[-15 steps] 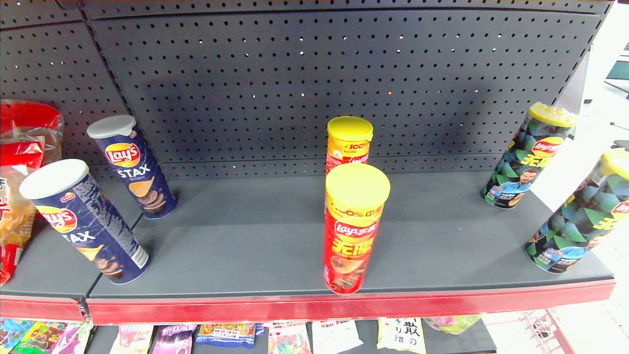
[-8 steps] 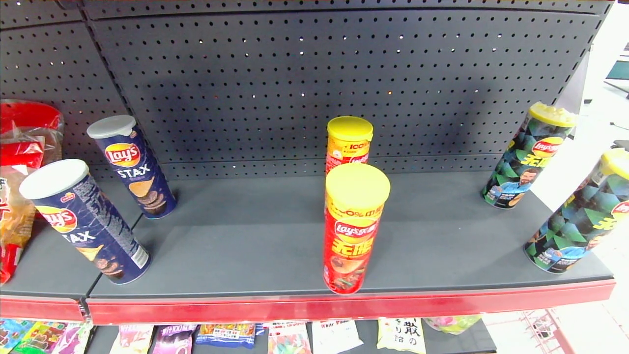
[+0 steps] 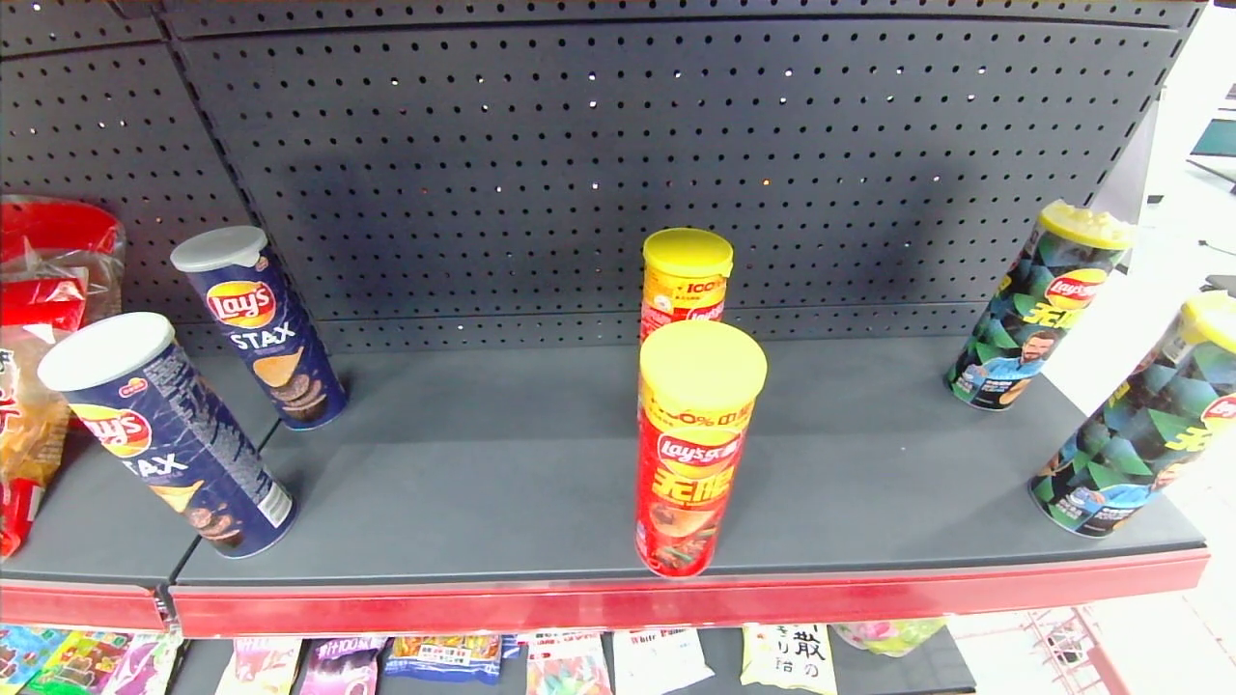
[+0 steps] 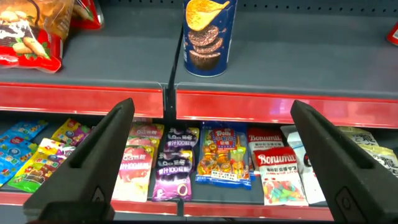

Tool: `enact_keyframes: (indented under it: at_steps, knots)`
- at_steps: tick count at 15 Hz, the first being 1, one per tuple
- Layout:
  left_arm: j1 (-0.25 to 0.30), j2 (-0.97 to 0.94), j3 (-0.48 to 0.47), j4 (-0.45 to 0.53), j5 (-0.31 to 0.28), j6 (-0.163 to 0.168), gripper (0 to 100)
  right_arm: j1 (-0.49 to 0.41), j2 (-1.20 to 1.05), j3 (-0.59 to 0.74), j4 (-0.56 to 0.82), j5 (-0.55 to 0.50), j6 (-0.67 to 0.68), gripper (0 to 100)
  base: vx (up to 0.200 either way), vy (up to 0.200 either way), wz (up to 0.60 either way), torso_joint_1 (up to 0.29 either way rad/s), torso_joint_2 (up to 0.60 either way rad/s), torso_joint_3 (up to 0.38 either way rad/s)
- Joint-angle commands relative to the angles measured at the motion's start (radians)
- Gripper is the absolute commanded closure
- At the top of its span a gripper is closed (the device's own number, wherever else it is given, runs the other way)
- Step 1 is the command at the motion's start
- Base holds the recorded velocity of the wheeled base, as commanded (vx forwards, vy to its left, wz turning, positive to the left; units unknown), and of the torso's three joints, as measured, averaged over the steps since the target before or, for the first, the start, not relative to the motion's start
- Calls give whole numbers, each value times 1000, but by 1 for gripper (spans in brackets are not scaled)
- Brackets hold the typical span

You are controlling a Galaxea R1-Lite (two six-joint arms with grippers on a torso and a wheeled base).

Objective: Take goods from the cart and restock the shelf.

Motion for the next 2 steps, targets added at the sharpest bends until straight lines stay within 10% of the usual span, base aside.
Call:
enact_keyframes:
  at_steps: [1,2]
  knots:
    - [1,2,0,0,0,0,0,0,0,0,0,1,1,0,0,0,0,0,0,0]
    - [1,2,0,-1,0,0,0,0,0,0,0,-2,5,0,0,0,0,0,0,0]
